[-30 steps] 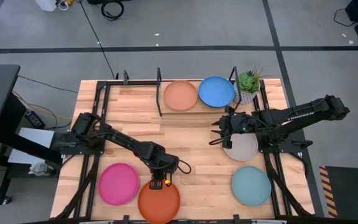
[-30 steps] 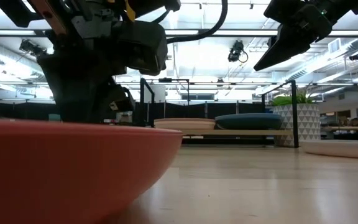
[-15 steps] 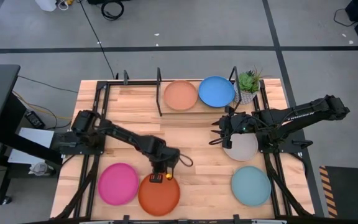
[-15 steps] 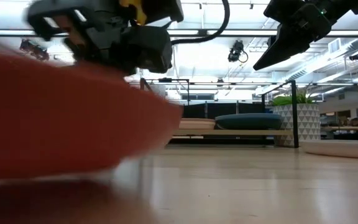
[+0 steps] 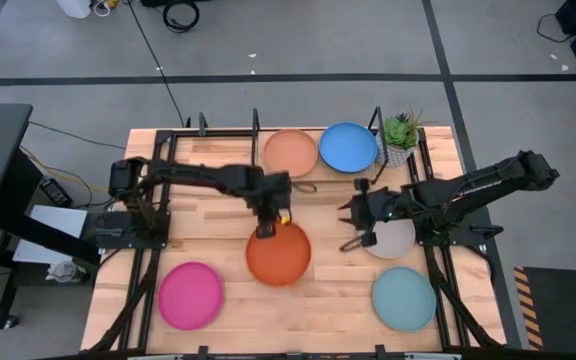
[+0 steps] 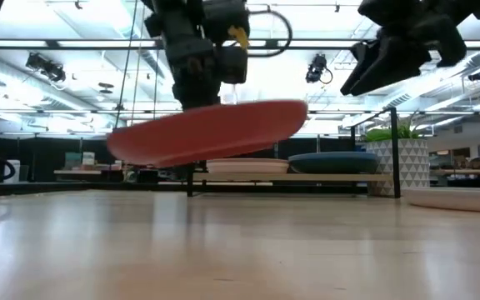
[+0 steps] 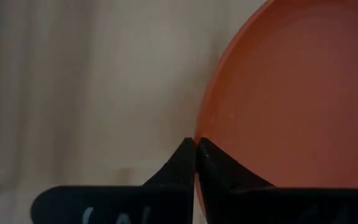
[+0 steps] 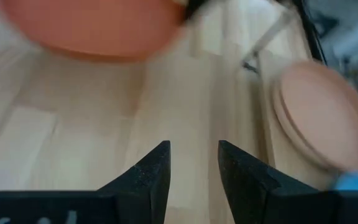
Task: Place and stack plates onto a shelf
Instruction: Stack the orange plate on top of the blue plate on the shelf
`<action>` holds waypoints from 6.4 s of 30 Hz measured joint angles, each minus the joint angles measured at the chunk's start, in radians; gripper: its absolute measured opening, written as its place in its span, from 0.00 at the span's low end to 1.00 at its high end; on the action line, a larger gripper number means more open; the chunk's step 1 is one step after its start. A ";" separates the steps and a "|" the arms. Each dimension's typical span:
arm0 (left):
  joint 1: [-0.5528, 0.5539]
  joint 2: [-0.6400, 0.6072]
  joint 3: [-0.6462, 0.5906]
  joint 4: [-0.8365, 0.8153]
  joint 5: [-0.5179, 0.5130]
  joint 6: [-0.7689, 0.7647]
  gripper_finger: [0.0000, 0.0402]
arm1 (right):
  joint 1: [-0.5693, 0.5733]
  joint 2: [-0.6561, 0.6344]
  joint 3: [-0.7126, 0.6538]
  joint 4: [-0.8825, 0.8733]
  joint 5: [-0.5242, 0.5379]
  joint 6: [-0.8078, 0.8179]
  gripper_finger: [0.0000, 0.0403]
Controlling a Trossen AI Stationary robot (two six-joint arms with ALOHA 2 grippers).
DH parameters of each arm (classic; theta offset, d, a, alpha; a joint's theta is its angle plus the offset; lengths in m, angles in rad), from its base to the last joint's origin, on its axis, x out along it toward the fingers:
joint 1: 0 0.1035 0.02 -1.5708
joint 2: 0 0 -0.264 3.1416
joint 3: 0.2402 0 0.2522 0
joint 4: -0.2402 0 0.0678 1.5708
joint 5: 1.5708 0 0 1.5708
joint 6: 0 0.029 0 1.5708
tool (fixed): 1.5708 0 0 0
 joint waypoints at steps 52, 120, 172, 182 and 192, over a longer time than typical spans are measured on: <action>0.192 -0.043 0.203 -0.078 0.134 0.015 0.39 | 0.199 0.460 0.000 0.709 0.480 -0.963 0.19; -0.112 -0.660 -0.288 0.168 -0.398 0.002 0.43 | -0.336 0.459 0.000 0.160 0.702 -0.219 0.30; -0.112 -0.659 -0.288 0.151 -0.397 -0.009 0.43 | -0.292 0.270 0.075 0.129 0.478 -0.129 0.45; -0.112 -0.659 -0.288 0.152 -0.398 -0.019 0.43 | -0.393 0.294 0.075 0.131 0.410 -0.080 0.42; -0.112 -0.659 -0.292 0.138 -0.398 -0.020 0.43 | -0.421 0.362 0.075 0.132 0.370 -0.088 0.41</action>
